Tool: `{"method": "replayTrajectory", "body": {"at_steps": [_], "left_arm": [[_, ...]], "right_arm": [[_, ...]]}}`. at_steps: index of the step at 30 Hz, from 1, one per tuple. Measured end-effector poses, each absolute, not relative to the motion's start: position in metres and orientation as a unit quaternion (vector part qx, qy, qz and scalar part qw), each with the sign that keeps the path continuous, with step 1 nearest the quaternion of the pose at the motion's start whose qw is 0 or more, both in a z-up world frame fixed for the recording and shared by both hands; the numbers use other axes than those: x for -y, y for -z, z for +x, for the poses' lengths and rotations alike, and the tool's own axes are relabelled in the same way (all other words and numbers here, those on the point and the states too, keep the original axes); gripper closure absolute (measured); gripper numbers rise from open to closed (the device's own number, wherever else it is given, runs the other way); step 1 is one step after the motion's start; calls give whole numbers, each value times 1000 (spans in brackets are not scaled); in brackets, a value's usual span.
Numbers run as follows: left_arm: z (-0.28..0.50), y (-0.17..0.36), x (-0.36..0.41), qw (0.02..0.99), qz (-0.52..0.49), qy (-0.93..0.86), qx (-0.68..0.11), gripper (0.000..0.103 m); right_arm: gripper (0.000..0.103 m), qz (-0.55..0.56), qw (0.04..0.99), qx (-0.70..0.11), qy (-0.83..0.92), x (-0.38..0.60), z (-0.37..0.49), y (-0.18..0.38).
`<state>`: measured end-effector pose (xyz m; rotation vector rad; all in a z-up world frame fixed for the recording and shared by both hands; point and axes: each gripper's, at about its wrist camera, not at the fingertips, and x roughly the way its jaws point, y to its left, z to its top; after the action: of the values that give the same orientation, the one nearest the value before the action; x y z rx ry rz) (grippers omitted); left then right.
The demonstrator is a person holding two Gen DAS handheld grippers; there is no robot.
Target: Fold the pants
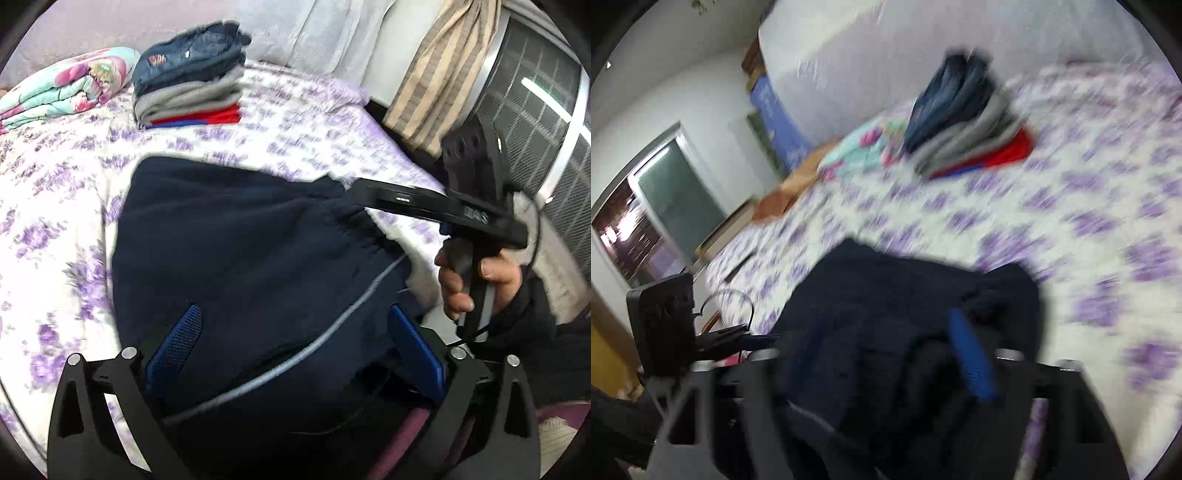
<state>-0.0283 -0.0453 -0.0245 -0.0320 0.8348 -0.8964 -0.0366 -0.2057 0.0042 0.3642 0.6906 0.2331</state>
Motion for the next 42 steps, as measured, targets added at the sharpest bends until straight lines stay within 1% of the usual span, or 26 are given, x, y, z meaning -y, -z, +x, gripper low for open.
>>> {"method": "replayTrajectory", "body": {"at_steps": [1,4,6,8,10,11,15,19,23,25,26,31,32,34,37,40,42], "left_arm": [[-30,15,37,830,-10,411,-376,5],[-19,14,10,848,-13,378,-370,5],[2,32,-3,840,-39,359,-406,5],[10,43,-6,824,-58,371,-424,5],[17,52,7,819,-46,381,-427,5],[21,56,15,815,-45,385,-430,5],[34,64,38,802,-40,398,-444,5],[38,64,42,794,-46,406,-450,5],[37,68,47,788,-29,409,-459,5],[35,66,42,785,-35,412,-462,5],[34,66,38,785,-38,413,-461,5],[31,69,40,785,-28,415,-460,5],[31,69,43,785,-27,413,-460,5],[32,68,47,788,-23,408,-460,5],[28,65,53,796,-3,397,-457,5],[25,64,55,802,8,394,-449,5],[26,65,51,801,-2,396,-449,5]], "right_arm": [[3,170,927,-319,-97,216,-46,-9],[3,162,932,-319,-61,236,-67,-13],[3,182,919,-347,-51,252,-68,3],[3,229,892,-386,-48,265,-62,29],[3,279,864,-412,-73,265,-58,52],[3,292,859,-412,-84,263,-52,59],[3,302,852,-403,-141,248,-26,63],[3,353,817,-426,-164,243,5,71],[3,346,800,-447,-200,234,17,68],[3,363,787,-441,-232,236,10,61],[3,383,781,-425,-252,241,3,58],[3,430,765,-385,-285,254,-22,70],[3,430,771,-373,-287,252,-25,70],[3,417,779,-378,-278,246,-22,67],[3,377,787,-415,-257,225,-7,58],[3,297,797,-484,-206,195,18,61],[5,257,812,-489,-189,182,20,61]]}}
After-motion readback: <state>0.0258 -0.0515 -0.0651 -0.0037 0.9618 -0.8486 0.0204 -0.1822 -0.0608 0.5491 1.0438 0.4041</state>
